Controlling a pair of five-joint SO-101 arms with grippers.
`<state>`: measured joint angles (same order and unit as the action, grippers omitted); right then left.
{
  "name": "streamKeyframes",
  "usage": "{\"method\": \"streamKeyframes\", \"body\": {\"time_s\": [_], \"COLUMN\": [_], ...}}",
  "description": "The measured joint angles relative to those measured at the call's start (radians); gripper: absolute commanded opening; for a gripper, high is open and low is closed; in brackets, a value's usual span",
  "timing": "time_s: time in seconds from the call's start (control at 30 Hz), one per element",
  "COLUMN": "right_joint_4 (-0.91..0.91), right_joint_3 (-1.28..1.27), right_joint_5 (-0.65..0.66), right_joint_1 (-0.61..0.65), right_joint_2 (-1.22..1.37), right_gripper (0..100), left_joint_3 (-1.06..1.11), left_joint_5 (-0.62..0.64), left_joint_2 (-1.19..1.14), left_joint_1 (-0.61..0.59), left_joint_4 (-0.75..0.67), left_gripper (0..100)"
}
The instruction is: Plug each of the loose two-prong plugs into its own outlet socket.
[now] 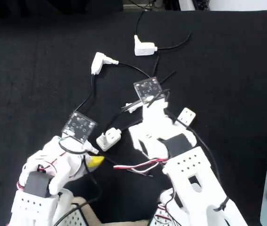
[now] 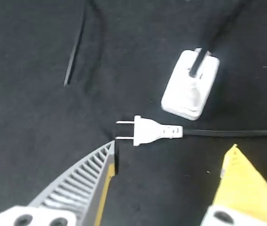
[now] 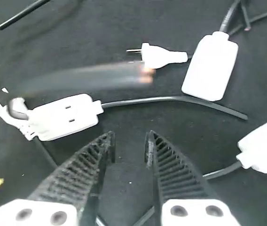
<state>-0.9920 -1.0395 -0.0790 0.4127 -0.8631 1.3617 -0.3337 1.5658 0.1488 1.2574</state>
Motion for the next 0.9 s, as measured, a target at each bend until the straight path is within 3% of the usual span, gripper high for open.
{"method": "streamKeyframes", "body": {"time_s": [0.2, 0.43, 0.73, 0.9], "right_joint_4": [0.000, 0.037, 0.172, 0.187], "right_joint_3": [0.000, 0.000, 0.000, 0.000], "right_joint_5": [0.000, 0.000, 0.000, 0.000], "right_joint_1": [-0.086, -0.192, -0.282, -0.290], "right_joint_2": [0.000, 0.000, 0.000, 0.000], "right_gripper": [10.3, 10.3, 10.3, 10.3], "left_joint_3": [0.000, -0.094, -0.210, -0.221], "left_joint_5": [-0.005, -0.006, -0.006, -0.006], "left_joint_2": [-0.103, -0.508, -0.971, -1.085], "left_joint_1": [0.052, 0.055, 0.092, 0.153], "left_joint_4": [-0.097, -0.299, -0.563, -0.631], "left_gripper": [35, 35, 23, 8]}}
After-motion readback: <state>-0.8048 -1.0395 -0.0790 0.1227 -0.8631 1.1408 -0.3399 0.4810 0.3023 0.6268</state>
